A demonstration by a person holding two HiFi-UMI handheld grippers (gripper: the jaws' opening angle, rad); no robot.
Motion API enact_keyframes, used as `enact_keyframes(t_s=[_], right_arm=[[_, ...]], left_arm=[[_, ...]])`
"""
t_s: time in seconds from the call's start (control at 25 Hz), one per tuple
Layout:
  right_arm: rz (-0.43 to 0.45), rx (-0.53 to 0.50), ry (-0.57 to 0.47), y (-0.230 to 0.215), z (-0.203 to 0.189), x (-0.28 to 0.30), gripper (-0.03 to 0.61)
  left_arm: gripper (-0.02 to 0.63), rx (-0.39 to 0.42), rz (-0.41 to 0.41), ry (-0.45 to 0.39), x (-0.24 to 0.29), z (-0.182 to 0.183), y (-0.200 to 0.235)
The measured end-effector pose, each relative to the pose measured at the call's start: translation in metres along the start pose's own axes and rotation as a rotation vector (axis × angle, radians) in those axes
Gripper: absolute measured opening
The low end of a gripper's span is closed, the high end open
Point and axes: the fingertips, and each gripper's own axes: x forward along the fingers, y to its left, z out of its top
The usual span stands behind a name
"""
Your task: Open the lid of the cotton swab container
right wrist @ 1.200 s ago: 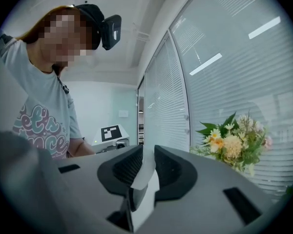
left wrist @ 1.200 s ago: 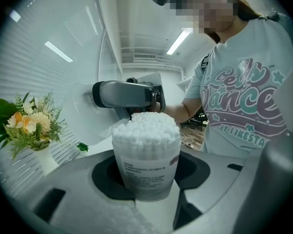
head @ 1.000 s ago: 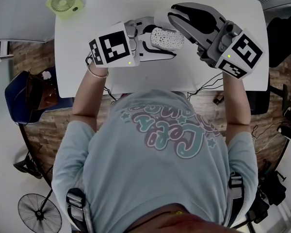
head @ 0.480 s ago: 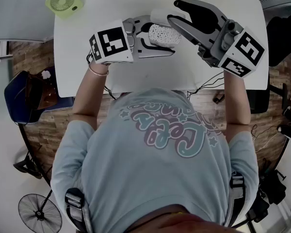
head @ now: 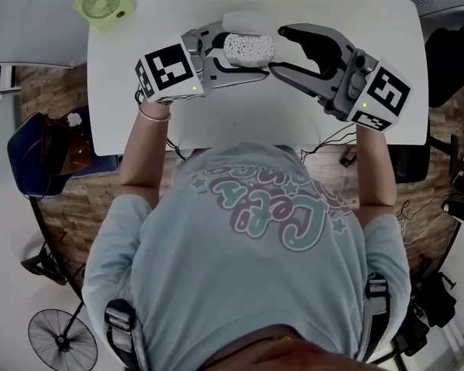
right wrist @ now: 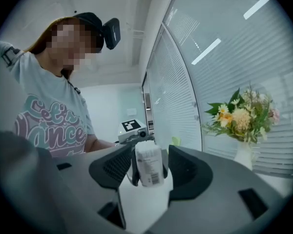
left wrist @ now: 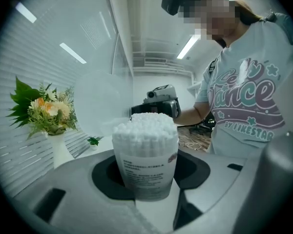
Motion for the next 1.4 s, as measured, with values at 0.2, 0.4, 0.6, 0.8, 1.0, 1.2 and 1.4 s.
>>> enact_keyframes(t_s=[0.2,0.4,0.6,0.8,1.0,1.2,1.4], right_arm=[[0.021,-0.048,0.048,0.008,-0.014,0.007,0.229],[0.032,-0.092,0.074,0.012,-0.018,0.013,0.227],[0.049,-0.134,0.064,0.016,-0.022,0.023,0.213],[0.077,-0.122,0.017,0.017,-0.019,0.021,0.201],[0.094,-0.119,-0.018,0.017,-0.014,0.017,0.192],[0.118,-0.137,-0.021,0.019,-0.018,0.014,0.192],[0.123,-0.157,0.016,0.012,-0.04,0.015,0.192]], left_arm=[[0.201,0.019,-0.017,0.006,0.003,0.005,-0.003],[0.2,0.042,-0.04,0.017,0.012,0.008,-0.009],[0.201,0.04,-0.069,0.022,0.017,0.007,-0.015],[0.202,0.044,-0.057,-0.002,0.012,0.01,-0.013],[0.222,0.057,-0.027,-0.041,0.007,0.015,-0.01],[0.221,0.051,-0.019,-0.021,0.003,0.009,-0.011],[0.222,0.065,0.019,0.086,0.011,-0.02,-0.005]])
